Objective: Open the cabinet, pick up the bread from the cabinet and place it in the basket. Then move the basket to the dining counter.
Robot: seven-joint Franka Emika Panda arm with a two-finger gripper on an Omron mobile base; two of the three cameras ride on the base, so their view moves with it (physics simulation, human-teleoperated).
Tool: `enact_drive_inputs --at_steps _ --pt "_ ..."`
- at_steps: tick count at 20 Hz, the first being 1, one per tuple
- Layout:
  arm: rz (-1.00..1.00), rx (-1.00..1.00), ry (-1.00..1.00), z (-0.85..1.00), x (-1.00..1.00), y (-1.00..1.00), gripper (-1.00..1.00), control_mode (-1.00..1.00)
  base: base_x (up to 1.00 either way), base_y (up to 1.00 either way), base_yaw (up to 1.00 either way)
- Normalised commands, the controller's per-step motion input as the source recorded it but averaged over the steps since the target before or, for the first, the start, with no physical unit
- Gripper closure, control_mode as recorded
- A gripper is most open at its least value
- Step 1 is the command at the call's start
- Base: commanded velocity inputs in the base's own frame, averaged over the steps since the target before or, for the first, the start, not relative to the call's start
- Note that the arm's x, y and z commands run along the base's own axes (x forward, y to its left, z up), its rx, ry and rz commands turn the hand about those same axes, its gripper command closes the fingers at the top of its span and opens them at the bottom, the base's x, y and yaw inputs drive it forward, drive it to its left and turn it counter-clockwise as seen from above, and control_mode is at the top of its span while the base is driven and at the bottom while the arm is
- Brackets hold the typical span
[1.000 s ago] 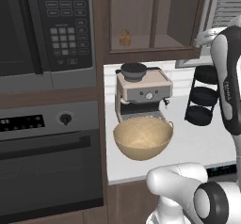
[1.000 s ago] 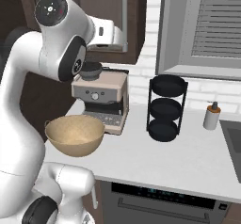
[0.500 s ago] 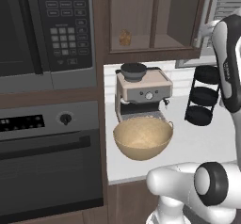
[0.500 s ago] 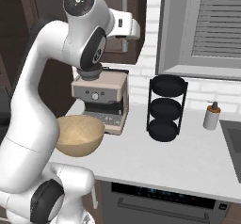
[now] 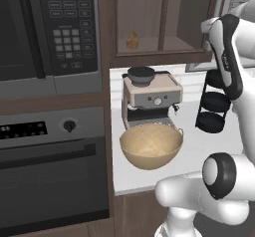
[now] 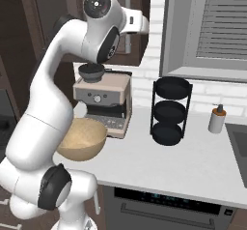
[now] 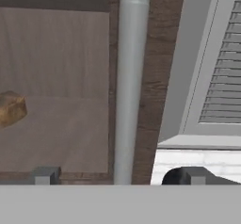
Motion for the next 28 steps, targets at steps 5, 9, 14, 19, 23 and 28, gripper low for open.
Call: enact_drive_inputs --at_steps 5,9,14,19,23,28 --pt "0.00 0.00 0.04 0.00 0.51 0.00 -1.00 -1.00 0.00 0.00 0.00" --pt "0.00 0.00 0.01 0.00 0.46 -0.10 -1.00 -1.00 0.00 0.00 0.00" --pt "0.00 0.00 0.00 0.00 0.46 -0.13 -1.00 -1.00 0.00 0.00 0.00" --pt "0.00 0.00 -0.03 -0.14 0.45 -0.04 1.00 -1.00 0.00 0.00 0.00" --pt "0.01 0.00 -0.11 -0.27 0.54 0.01 1.00 -1.00 0.00 0.00 0.00" --pt "0.02 0.00 -0.14 -0.35 0.55 0.28 1.00 -1.00 0.00 0.00 0.00"
